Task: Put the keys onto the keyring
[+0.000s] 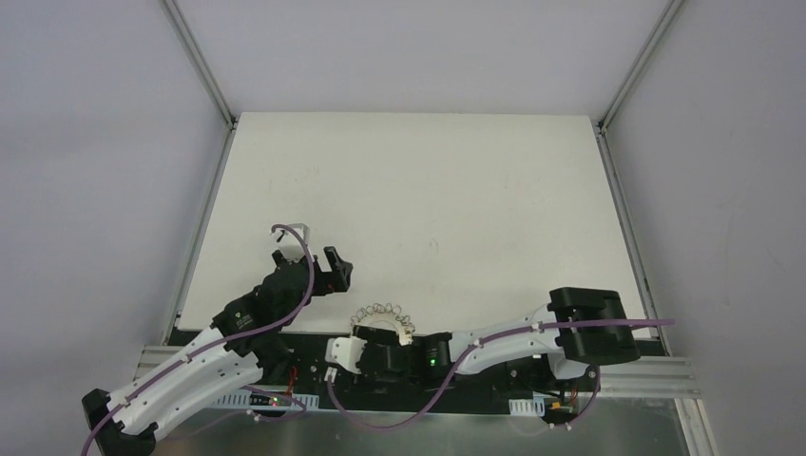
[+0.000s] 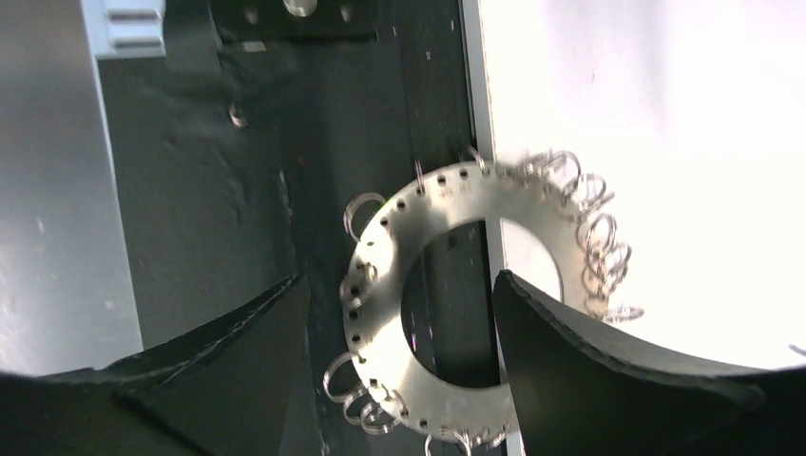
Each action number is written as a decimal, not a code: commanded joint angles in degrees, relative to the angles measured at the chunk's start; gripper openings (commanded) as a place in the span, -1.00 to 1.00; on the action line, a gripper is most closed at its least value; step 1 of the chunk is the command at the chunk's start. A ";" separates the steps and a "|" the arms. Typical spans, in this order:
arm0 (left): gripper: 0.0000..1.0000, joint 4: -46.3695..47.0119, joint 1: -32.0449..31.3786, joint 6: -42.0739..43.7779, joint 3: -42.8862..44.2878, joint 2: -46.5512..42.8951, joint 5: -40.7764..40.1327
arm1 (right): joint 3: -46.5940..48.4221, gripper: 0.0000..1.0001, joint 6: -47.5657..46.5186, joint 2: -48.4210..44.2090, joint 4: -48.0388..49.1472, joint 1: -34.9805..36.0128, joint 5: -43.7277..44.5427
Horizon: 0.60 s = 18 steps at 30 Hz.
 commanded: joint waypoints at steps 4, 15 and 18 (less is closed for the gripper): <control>0.87 -1.92 -0.37 4.06 -0.57 -6.19 -0.97 | 10.55 0.46 -2.60 5.67 2.68 2.11 3.22; 0.86 -4.43 -0.37 3.45 -2.89 -13.00 -1.14 | 15.89 0.19 2.79 11.75 -3.21 2.23 5.99; 0.87 -5.07 -0.39 3.29 -3.24 -14.29 -1.69 | 15.29 0.19 3.96 12.20 -3.60 2.15 6.87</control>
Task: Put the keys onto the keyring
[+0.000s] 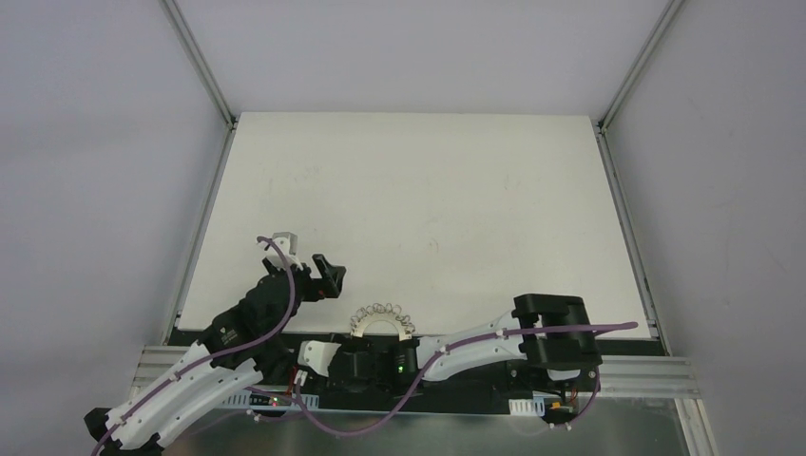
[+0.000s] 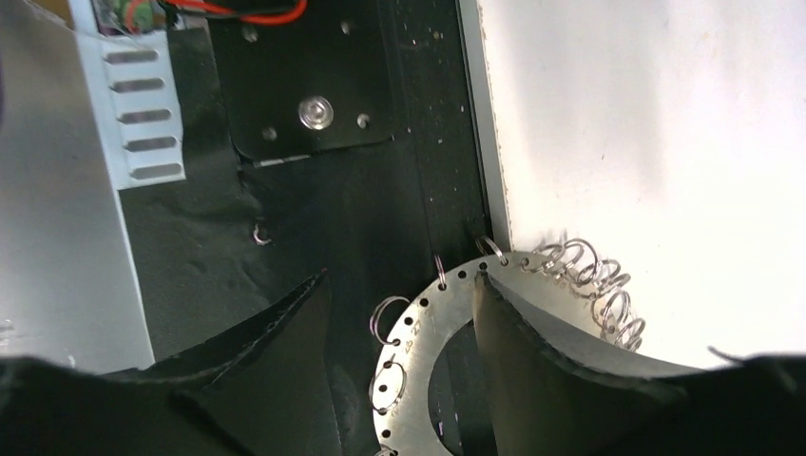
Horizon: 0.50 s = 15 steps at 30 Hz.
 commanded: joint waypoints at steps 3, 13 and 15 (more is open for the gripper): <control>0.87 -1.65 -0.35 0.67 -0.44 -1.78 -1.98 | 1.26 0.19 3.67 1.19 -3.54 0.02 3.30; 0.88 -1.70 -0.40 0.48 -0.36 -0.63 -2.78 | 2.38 0.15 5.63 3.93 -7.34 -0.50 2.87; 0.88 -1.70 -0.39 0.50 -0.34 -0.41 -2.91 | 2.53 0.12 5.94 4.53 -7.35 -0.50 2.97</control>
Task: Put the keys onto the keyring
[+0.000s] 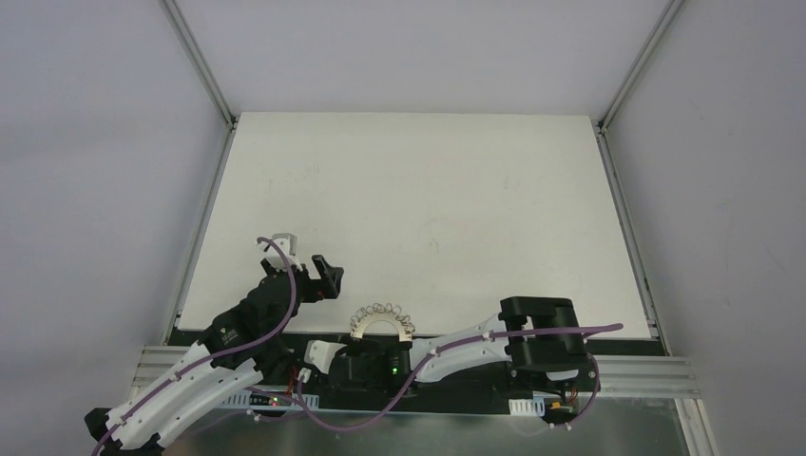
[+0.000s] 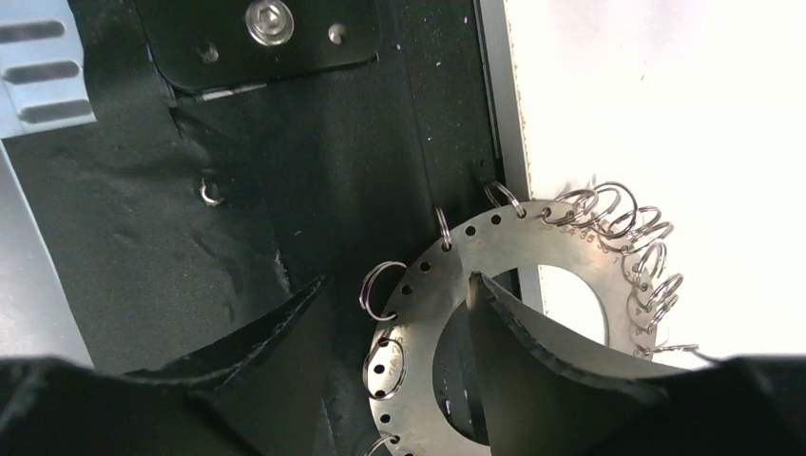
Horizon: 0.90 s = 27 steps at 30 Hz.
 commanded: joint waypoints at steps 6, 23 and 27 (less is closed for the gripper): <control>0.88 0.09 -0.38 0.59 -0.03 0.87 -1.76 | 2.88 -0.06 2.18 1.68 -2.03 -0.67 0.86; 0.90 0.13 -0.33 0.65 -0.24 0.88 -2.33 | 1.36 -1.00 4.10 1.14 -3.09 -3.23 -3.09; 0.91 0.50 -0.37 0.81 -0.43 0.51 -2.03 | -0.99 -1.00 3.20 -3.12 -0.94 -3.73 -4.10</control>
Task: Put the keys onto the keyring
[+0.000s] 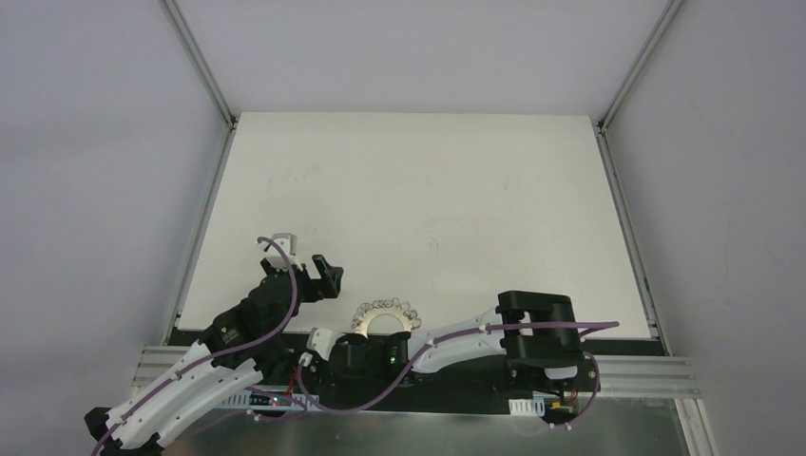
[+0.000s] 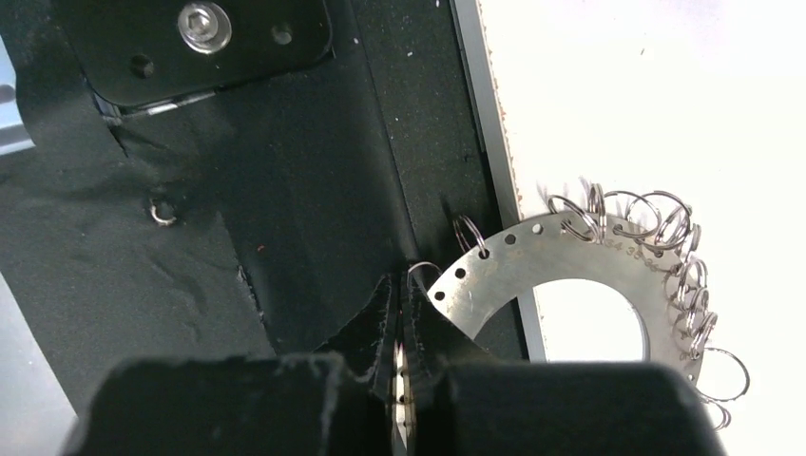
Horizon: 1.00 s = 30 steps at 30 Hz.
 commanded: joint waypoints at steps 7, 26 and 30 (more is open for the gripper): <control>0.90 2.97 -0.33 1.30 -0.10 -0.62 3.13 | -6.61 -1.00 0.99 -17.21 0.08 -2.87 -4.43; 0.93 13.67 -0.34 2.59 11.34 0.92 32.28 | -15.38 -1.00 9.59 -46.91 -1.71 -19.40 -30.36; 0.93 19.72 -0.33 3.16 11.96 3.66 41.38 | -13.14 -1.00 10.15 -47.08 -2.76 -20.88 -35.41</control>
